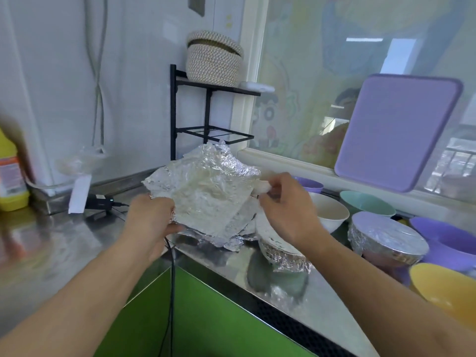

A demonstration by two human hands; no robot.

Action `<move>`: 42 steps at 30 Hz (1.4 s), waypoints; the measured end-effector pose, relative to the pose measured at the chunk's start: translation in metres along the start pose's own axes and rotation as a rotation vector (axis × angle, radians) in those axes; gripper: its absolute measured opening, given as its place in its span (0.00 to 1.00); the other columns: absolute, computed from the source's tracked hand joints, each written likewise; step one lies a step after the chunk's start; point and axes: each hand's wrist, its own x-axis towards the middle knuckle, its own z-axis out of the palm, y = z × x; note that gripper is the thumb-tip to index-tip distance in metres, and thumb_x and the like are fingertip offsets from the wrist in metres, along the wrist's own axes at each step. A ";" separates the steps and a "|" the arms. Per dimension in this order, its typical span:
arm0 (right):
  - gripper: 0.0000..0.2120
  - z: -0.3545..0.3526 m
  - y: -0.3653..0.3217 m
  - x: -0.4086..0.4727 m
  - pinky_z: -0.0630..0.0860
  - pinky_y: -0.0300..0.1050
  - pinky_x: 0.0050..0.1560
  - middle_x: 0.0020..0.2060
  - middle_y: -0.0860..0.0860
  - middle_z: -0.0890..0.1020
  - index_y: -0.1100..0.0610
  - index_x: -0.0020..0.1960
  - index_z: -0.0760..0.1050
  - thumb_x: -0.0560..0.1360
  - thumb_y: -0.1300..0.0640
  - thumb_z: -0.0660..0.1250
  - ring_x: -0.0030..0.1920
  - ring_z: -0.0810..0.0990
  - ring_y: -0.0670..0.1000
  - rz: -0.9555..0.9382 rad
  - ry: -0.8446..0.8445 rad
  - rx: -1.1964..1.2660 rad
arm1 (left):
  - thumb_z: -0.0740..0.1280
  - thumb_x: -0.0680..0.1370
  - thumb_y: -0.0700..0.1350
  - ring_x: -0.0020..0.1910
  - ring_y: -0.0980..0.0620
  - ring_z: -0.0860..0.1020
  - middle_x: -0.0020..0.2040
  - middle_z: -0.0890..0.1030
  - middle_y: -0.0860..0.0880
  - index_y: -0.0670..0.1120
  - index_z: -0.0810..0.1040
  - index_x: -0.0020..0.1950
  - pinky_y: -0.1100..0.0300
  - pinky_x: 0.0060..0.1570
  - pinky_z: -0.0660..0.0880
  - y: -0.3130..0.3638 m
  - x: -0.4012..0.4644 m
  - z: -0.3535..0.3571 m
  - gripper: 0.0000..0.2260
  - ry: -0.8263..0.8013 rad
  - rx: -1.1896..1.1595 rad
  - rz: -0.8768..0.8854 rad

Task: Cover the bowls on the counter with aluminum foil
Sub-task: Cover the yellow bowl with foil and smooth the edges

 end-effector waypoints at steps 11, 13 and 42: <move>0.21 -0.152 0.037 -0.039 0.76 0.49 0.48 0.50 0.49 0.83 0.56 0.61 0.77 0.76 0.44 0.75 0.49 0.81 0.51 0.371 0.148 0.070 | 0.70 0.80 0.36 0.34 0.47 0.82 0.40 0.84 0.43 0.40 0.81 0.47 0.52 0.39 0.80 0.006 -0.061 0.076 0.03 -0.363 0.099 0.043; 0.14 -0.182 0.054 -0.054 0.81 0.55 0.46 0.40 0.52 0.84 0.61 0.50 0.82 0.76 0.50 0.75 0.41 0.82 0.54 0.380 0.145 0.071 | 0.70 0.81 0.37 0.34 0.47 0.82 0.39 0.84 0.44 0.41 0.82 0.44 0.49 0.44 0.78 0.000 -0.078 0.100 0.06 -0.460 0.134 0.040; 0.14 -0.331 0.193 -0.199 0.72 0.42 0.27 0.25 0.55 0.78 0.61 0.42 0.77 0.84 0.55 0.68 0.23 0.76 0.54 0.887 0.188 0.329 | 0.77 0.77 0.49 0.29 0.51 0.76 0.34 0.82 0.43 0.40 0.78 0.34 0.63 0.30 0.70 -0.106 -0.162 0.301 0.17 -0.775 0.487 0.113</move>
